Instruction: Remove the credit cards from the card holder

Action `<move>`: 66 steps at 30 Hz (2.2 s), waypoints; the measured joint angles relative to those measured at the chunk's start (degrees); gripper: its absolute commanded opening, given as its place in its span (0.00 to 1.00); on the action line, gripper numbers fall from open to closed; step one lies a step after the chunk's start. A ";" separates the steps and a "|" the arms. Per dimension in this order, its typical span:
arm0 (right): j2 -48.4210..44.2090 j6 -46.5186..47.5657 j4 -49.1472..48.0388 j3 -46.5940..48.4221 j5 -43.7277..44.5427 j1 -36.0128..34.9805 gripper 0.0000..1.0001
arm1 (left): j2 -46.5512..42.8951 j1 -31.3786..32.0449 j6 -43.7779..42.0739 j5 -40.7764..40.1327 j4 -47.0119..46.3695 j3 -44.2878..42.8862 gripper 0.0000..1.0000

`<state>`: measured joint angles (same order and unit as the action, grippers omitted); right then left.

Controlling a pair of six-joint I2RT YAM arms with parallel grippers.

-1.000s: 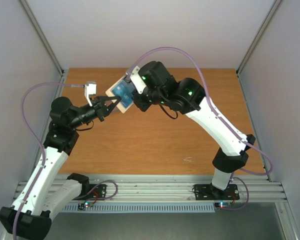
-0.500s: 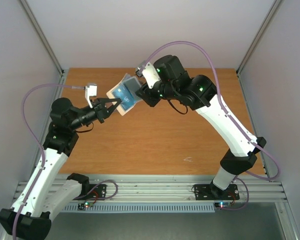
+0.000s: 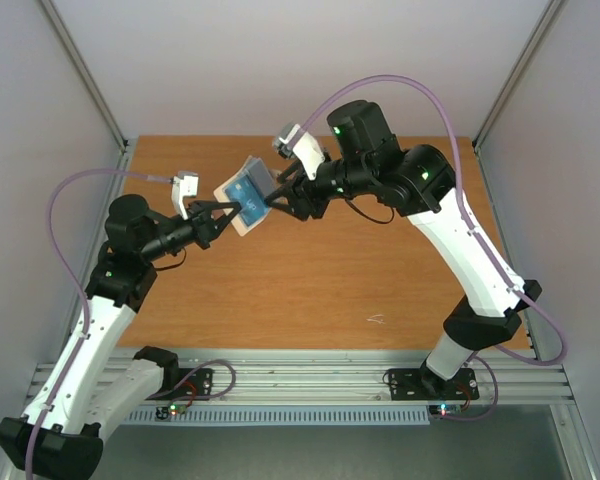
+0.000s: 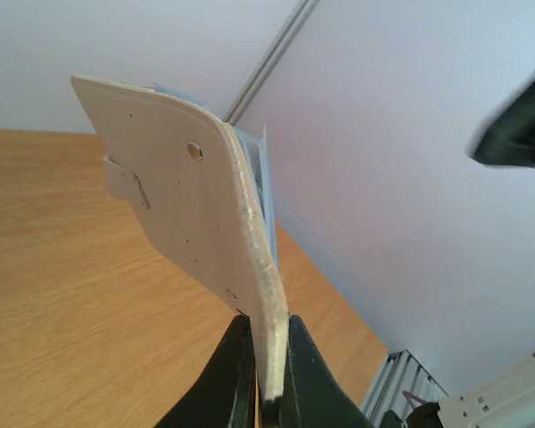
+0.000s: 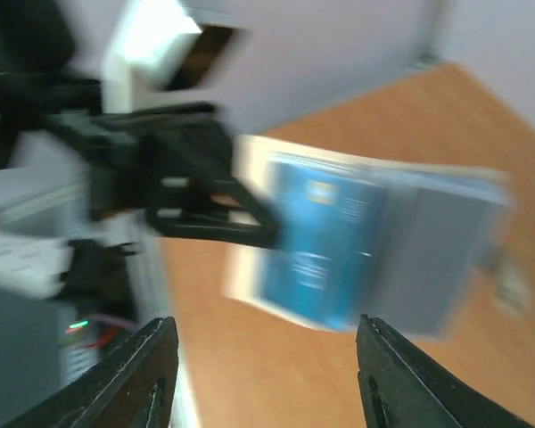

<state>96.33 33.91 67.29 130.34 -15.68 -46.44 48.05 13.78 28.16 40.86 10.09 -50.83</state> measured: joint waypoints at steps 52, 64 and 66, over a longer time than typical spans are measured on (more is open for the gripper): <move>-1.97 -7.65 -6.69 -5.99 -41.18 9.09 0.24 | -1.25 -0.26 2.29 20.06 -19.76 -2.69 0.00; -0.61 -7.37 -6.43 -5.55 -40.30 5.70 0.20 | -1.25 -0.26 2.47 20.04 -19.82 -2.69 0.00; -0.15 -7.04 -6.34 -5.31 -40.39 5.11 0.10 | -1.25 -0.26 2.47 20.09 -19.82 -2.67 0.00</move>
<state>96.18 26.87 60.95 125.03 -56.07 -41.32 46.81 13.52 30.63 60.95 -9.74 -53.49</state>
